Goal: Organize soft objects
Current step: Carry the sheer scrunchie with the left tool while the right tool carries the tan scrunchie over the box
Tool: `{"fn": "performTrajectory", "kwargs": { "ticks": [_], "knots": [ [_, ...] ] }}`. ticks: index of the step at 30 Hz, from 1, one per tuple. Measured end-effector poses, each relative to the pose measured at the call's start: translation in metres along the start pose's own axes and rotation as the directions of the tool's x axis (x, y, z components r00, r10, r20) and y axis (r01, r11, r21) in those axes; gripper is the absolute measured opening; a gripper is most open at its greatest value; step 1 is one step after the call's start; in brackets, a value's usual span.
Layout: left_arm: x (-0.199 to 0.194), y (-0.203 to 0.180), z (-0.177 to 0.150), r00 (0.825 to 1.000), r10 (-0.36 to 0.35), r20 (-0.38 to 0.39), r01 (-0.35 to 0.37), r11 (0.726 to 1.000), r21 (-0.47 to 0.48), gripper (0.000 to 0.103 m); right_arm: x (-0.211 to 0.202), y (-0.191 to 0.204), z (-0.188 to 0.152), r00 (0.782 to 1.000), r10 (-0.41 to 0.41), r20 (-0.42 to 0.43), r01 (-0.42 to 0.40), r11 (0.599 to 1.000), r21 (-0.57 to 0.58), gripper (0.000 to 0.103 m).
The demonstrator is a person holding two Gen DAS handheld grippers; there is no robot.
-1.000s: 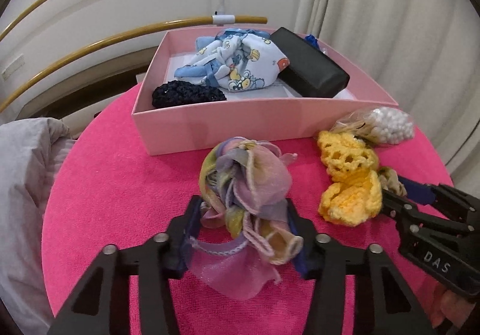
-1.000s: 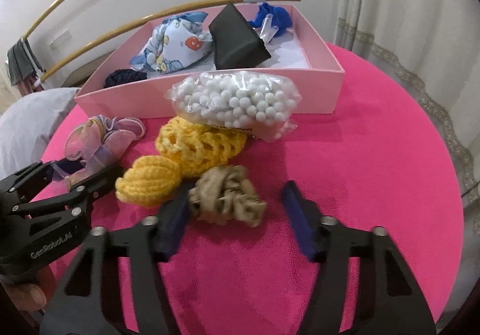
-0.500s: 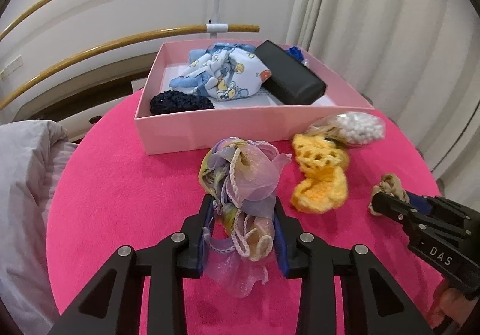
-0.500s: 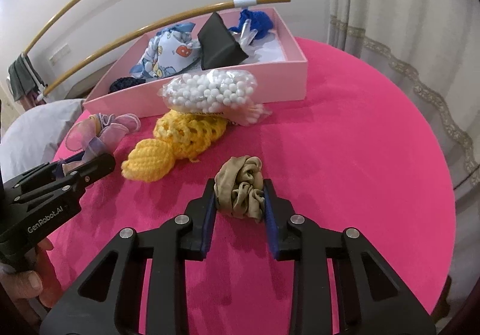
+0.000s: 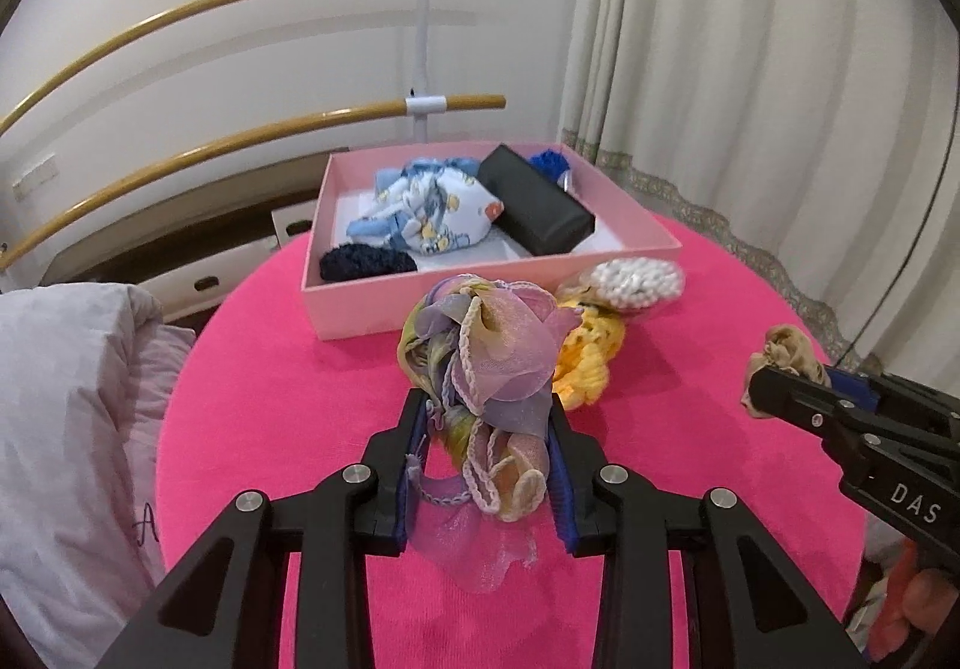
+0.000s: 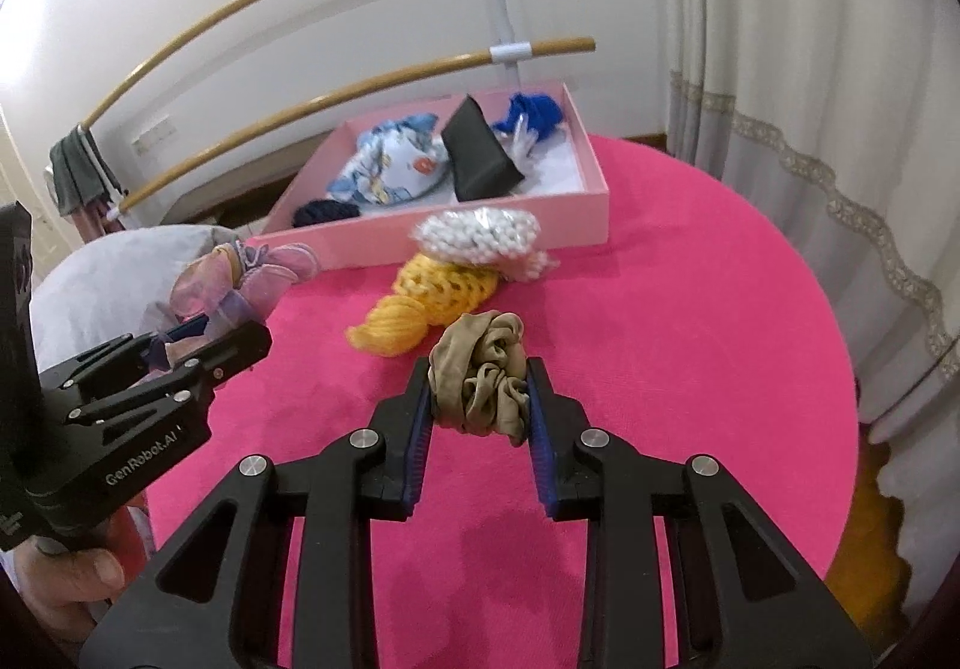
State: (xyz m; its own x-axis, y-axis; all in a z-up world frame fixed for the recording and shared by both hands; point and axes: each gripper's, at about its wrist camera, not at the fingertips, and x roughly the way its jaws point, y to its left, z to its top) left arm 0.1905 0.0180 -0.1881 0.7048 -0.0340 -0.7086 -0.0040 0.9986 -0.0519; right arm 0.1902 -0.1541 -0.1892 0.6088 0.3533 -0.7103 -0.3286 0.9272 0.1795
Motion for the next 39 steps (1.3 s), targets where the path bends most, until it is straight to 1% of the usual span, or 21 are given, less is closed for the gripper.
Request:
{"fn": "performTrajectory", "kwargs": {
  "ticks": [7,17,26,32,39],
  "knots": [
    [-0.041,0.0,-0.002,0.999,0.013,0.05,-0.012,1.0,-0.007,0.032,-0.022,0.009,0.003,0.999,0.011,0.049,-0.011,1.0,-0.008,0.026],
    [-0.078,0.005,-0.007,0.996,0.017,0.09,-0.015,0.999,-0.029,0.032,-0.042,0.022,0.007,0.995,0.037,0.092,-0.035,0.999,-0.018,0.026],
    [-0.106,0.017,0.006,0.989,0.032,0.147,-0.024,0.998,-0.056,0.032,-0.06,0.033,0.037,0.982,0.079,0.17,-0.072,0.996,-0.044,0.026],
    [-0.114,0.019,0.018,0.982,0.043,0.185,-0.032,0.998,-0.06,0.032,-0.066,0.041,0.054,0.973,0.088,0.212,-0.076,0.995,-0.066,0.026],
    [-0.105,0.02,0.036,0.978,0.045,0.206,-0.034,0.998,-0.06,0.032,-0.061,0.042,0.071,0.968,0.093,0.234,-0.077,0.994,-0.078,0.026]
  ]
}}
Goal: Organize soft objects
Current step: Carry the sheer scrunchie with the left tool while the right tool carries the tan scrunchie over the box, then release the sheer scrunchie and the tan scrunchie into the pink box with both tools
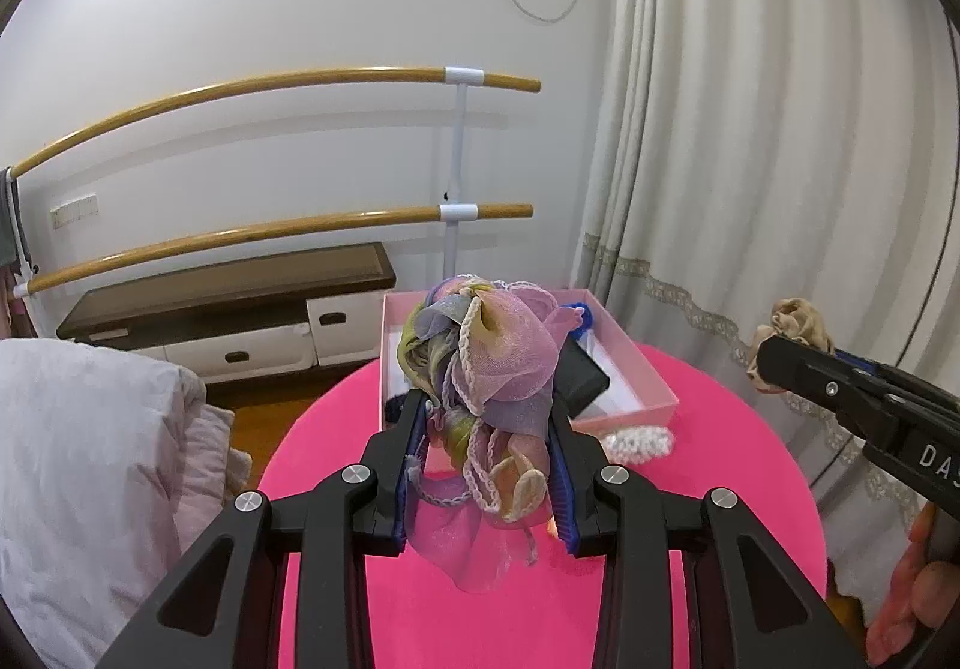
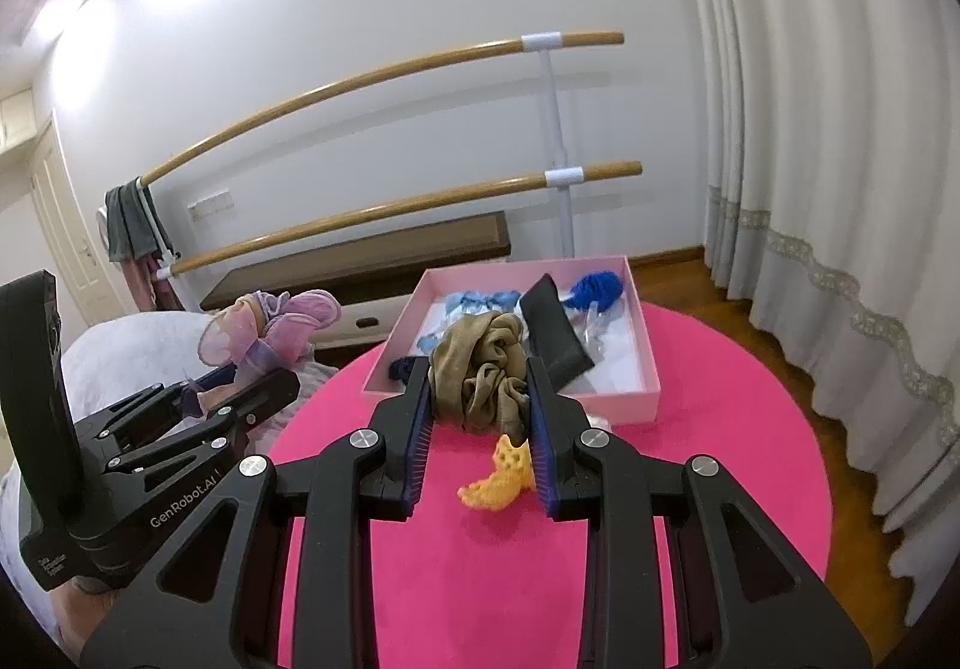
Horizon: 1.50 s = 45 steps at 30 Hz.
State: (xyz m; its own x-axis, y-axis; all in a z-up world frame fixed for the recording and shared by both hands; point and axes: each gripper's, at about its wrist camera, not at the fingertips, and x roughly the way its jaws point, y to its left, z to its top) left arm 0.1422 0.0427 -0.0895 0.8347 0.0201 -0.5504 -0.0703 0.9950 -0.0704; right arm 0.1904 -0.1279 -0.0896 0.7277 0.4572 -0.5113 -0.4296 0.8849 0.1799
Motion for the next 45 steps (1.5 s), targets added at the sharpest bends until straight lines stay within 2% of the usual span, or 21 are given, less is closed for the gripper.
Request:
{"fn": "performTrajectory", "kwargs": {
  "ticks": [6,11,17,22,31,34,36,38,39,42,43,44,45],
  "knots": [
    [0.028,0.003,0.016,1.0,-0.003,0.0,0.003,1.0,-0.004,0.033,0.013,-0.009,0.018,1.0,-0.006,0.01,0.006,1.0,-0.008,0.026],
    [0.076,0.011,0.033,0.999,-0.016,-0.046,0.015,1.0,-0.024,0.033,0.043,-0.019,0.038,1.0,-0.013,-0.015,0.013,1.0,-0.012,0.026],
    [0.148,0.023,0.059,0.993,-0.022,-0.119,0.017,0.999,-0.045,0.033,0.099,-0.033,0.053,0.996,0.0,-0.094,0.0,1.0,-0.003,0.027],
    [0.214,0.028,0.08,0.983,-0.021,-0.184,0.009,0.998,-0.068,0.033,0.153,-0.041,0.056,0.984,0.015,-0.179,-0.014,1.0,0.006,0.027],
    [0.298,0.018,0.096,0.966,0.004,-0.258,-0.018,0.998,-0.055,0.035,0.208,-0.052,0.043,0.962,0.029,-0.27,-0.022,0.999,0.032,0.027],
    [0.317,0.013,0.096,0.96,0.017,-0.279,-0.028,0.999,-0.035,0.043,0.219,-0.054,0.038,0.956,0.032,-0.292,-0.021,0.999,0.04,0.027],
    [0.32,0.012,0.094,0.958,0.037,-0.284,-0.046,0.999,-0.025,0.056,0.226,-0.055,0.036,0.951,0.033,-0.306,-0.02,0.999,0.044,0.029],
    [0.322,0.009,0.093,0.958,0.068,-0.278,-0.076,0.997,-0.016,0.079,0.231,-0.056,0.034,0.948,0.032,-0.316,-0.017,0.999,0.049,0.036],
    [0.323,0.008,0.093,0.959,0.082,-0.272,-0.089,0.996,-0.013,0.083,0.232,-0.057,0.033,0.947,0.029,-0.319,-0.013,0.999,0.051,0.039],
    [0.32,0.002,0.094,0.963,0.095,-0.253,-0.099,0.995,-0.001,0.091,0.233,-0.059,0.033,0.949,0.029,-0.314,-0.01,0.998,0.063,0.058],
    [0.32,0.0,0.094,0.964,0.103,-0.245,-0.105,0.994,0.006,0.095,0.232,-0.06,0.034,0.951,0.026,-0.309,-0.006,0.998,0.066,0.069],
    [0.319,-0.002,0.095,0.966,0.112,-0.234,-0.112,0.994,0.013,0.099,0.229,-0.06,0.034,0.954,0.023,-0.3,-0.003,0.998,0.069,0.076],
    [0.317,-0.004,0.095,0.967,0.116,-0.226,-0.115,0.993,0.017,0.1,0.226,-0.06,0.035,0.957,0.023,-0.288,-0.002,0.997,0.075,0.08]
  ]
}}
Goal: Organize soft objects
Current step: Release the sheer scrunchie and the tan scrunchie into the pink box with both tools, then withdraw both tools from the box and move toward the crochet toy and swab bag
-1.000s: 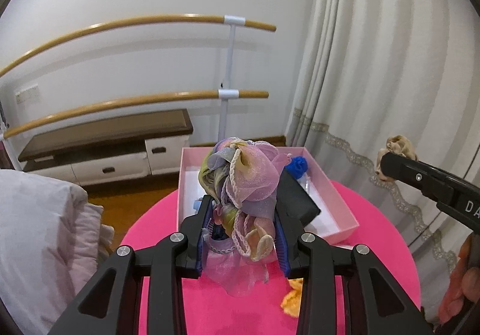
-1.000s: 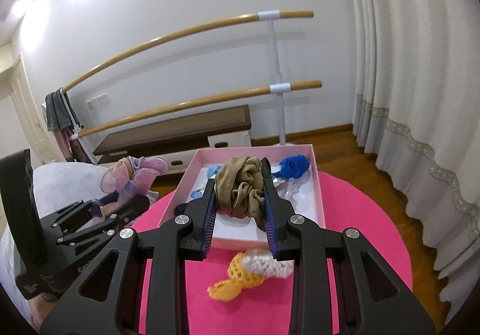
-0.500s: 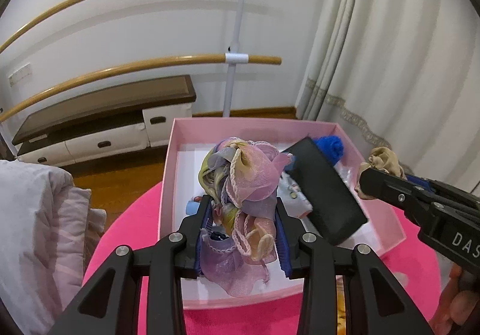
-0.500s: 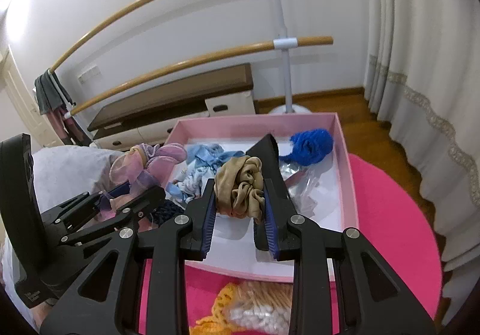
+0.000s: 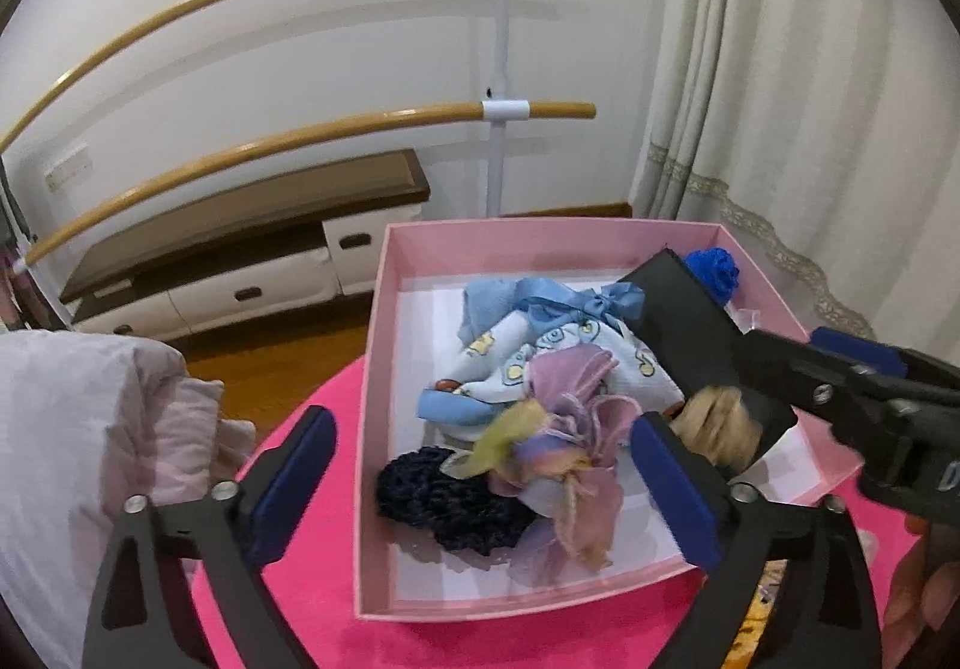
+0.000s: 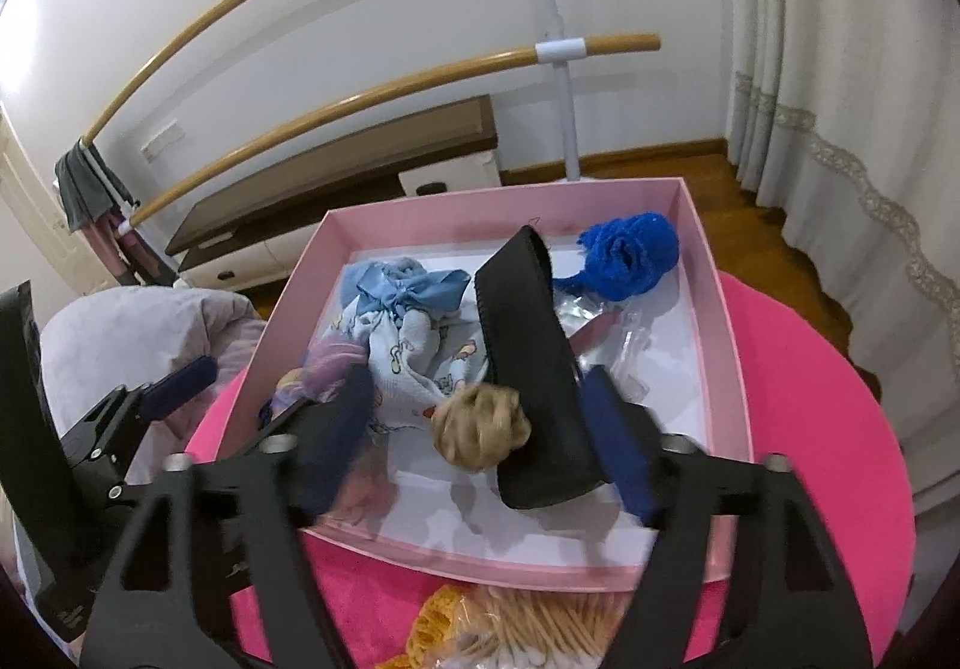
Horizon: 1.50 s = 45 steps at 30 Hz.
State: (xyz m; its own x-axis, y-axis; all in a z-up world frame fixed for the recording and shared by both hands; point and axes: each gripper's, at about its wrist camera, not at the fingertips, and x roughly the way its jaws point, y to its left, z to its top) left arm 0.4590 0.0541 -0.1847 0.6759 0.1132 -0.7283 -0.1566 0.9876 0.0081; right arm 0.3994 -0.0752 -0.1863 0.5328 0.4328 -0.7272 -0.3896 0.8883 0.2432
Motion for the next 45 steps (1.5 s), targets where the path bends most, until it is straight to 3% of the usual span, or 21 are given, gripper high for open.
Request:
{"fn": "performTrajectory", "kwargs": {
  "ticks": [2,3,10,20,30,39,45],
  "knots": [
    [-0.004,-0.002,-0.003,1.0,0.005,0.014,-0.005,1.0,0.002,0.103,-0.007,-0.001,0.0,1.0,-0.004,0.021,0.003,1.0,0.014,0.1],
    [-0.006,-0.003,-0.004,1.0,0.005,0.02,-0.005,1.0,0.002,0.103,-0.011,-0.002,0.0,0.999,-0.002,0.032,0.002,1.0,0.021,0.103],
    [-0.038,-0.006,-0.025,0.998,0.012,0.067,-0.011,1.0,-0.007,0.103,-0.044,-0.003,-0.003,0.996,-0.047,0.073,0.043,0.998,0.043,0.103],
    [-0.143,0.024,-0.077,0.987,-0.021,0.162,0.025,0.999,-0.024,0.103,-0.115,0.007,-0.023,0.984,-0.052,0.17,0.044,0.998,0.049,0.103],
    [-0.222,0.032,-0.116,0.969,-0.049,0.242,0.058,0.998,-0.029,0.103,-0.202,0.015,-0.065,0.956,-0.084,0.281,0.069,0.996,0.063,0.103],
    [-0.283,0.026,-0.161,0.954,-0.083,0.289,0.088,0.996,-0.004,0.103,-0.25,0.018,-0.108,0.933,-0.126,0.337,0.11,0.992,0.068,0.103],
    [-0.307,0.022,-0.193,0.954,-0.1,0.282,0.103,0.995,0.004,0.103,-0.268,0.014,-0.148,0.922,-0.165,0.349,0.135,0.985,0.11,0.103]
  ]
}}
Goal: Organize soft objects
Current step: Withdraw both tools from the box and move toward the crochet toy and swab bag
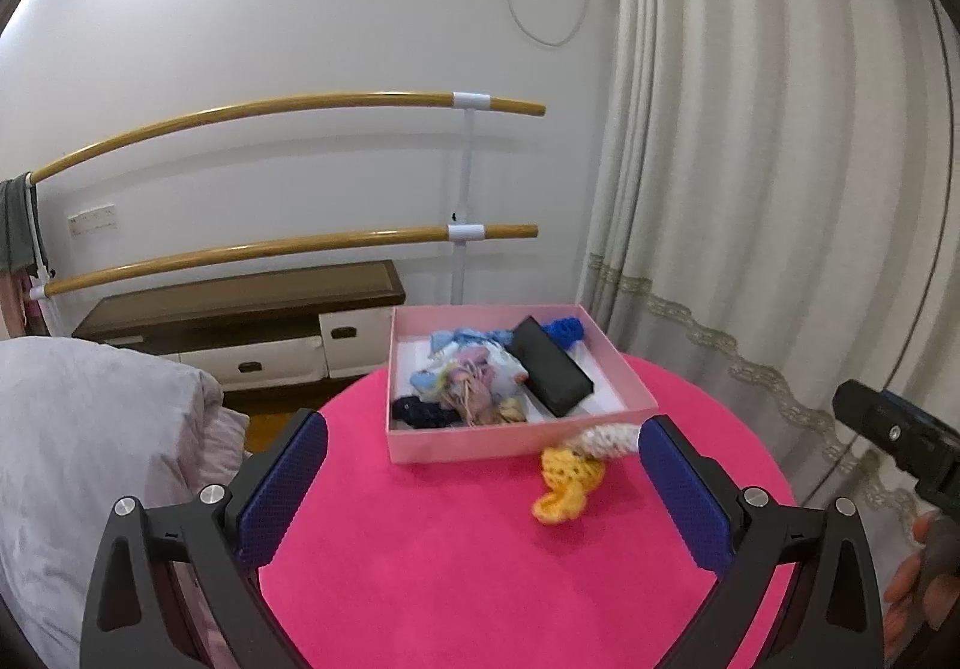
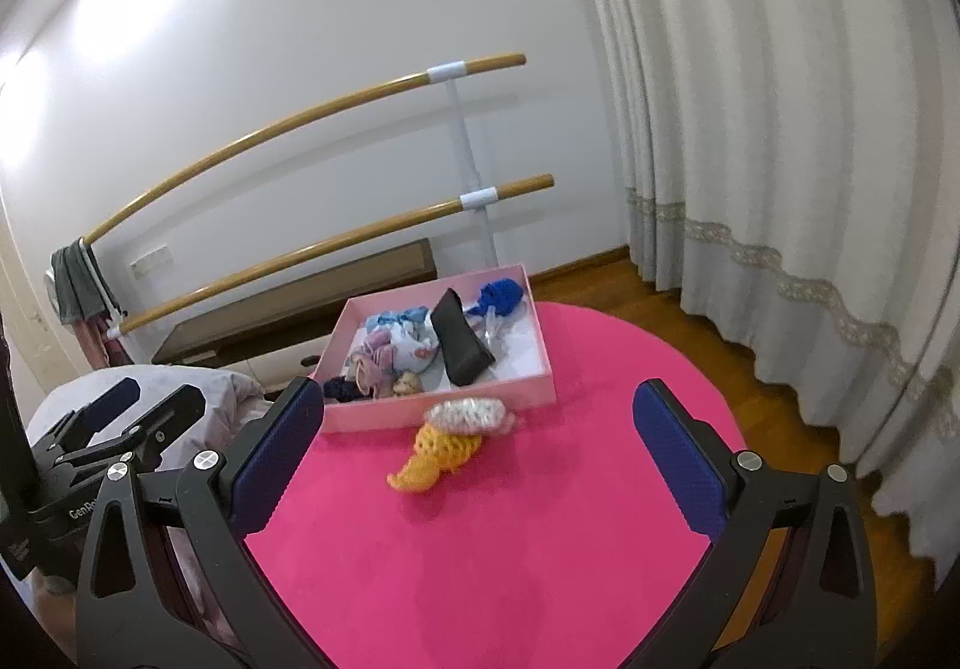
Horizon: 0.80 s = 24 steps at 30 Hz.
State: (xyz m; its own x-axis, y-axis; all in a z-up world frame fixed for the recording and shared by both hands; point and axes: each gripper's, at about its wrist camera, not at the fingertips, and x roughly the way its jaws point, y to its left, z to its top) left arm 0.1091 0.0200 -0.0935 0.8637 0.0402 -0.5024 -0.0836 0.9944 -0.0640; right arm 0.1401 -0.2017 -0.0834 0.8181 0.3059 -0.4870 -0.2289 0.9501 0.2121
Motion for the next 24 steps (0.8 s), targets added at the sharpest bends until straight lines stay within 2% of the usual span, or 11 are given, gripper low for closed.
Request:
{"fn": "performTrajectory", "kwargs": {
  "ticks": [7,12,19,24],
  "knots": [
    [-0.029,-0.009,-0.013,1.0,-0.007,0.005,0.007,1.0,0.018,0.103,-0.009,0.002,-0.019,1.0,-0.005,-0.014,0.004,1.0,-0.014,0.103],
    [-0.035,-0.01,-0.017,1.0,-0.012,0.0,0.012,1.0,0.017,0.103,-0.009,0.005,-0.024,1.0,0.002,-0.026,-0.002,1.0,-0.02,0.103],
    [-0.017,-0.009,-0.022,0.998,-0.012,-0.059,0.012,1.0,0.004,0.103,0.002,0.003,-0.027,0.999,-0.005,-0.048,0.004,1.0,-0.02,0.103],
    [0.017,-0.013,-0.022,0.992,-0.014,-0.122,0.016,1.0,0.015,0.103,0.019,-0.006,-0.031,0.996,-0.014,-0.084,0.014,1.0,-0.006,0.103]
  ]
}}
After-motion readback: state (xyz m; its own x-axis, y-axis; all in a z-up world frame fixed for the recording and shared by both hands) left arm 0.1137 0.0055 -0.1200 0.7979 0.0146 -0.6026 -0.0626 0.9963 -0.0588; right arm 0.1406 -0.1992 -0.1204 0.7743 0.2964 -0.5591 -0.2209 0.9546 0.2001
